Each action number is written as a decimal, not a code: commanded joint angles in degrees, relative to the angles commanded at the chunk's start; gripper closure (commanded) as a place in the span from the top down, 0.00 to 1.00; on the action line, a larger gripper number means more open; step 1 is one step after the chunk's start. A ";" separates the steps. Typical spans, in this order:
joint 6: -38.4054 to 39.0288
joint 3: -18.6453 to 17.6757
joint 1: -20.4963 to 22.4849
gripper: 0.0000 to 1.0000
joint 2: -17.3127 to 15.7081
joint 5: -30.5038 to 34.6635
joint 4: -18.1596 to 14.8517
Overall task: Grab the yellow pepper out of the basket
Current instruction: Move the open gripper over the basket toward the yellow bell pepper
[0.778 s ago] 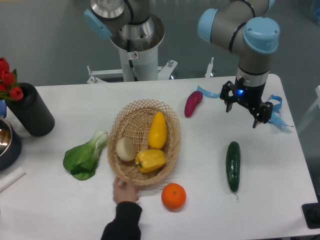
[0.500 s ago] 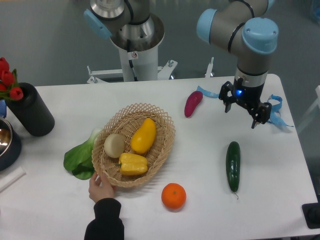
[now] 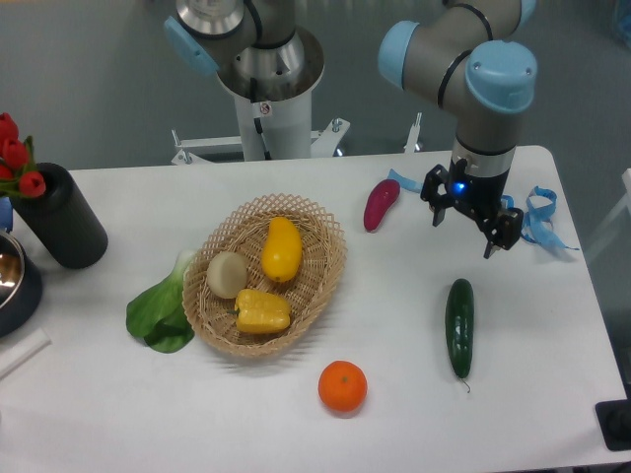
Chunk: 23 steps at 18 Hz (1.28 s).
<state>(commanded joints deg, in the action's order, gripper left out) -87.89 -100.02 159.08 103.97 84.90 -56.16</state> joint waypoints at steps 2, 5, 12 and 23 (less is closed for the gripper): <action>0.87 -1.31 -0.18 1.00 -0.52 -3.32 0.35; 3.25 -3.69 -0.35 1.00 -2.89 -7.21 2.19; 6.77 -3.78 -7.63 1.00 -4.49 -9.85 5.36; 2.90 -4.13 -18.10 1.00 -0.53 -9.32 4.75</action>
<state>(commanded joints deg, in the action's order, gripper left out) -84.99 -104.15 140.98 103.44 75.59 -51.41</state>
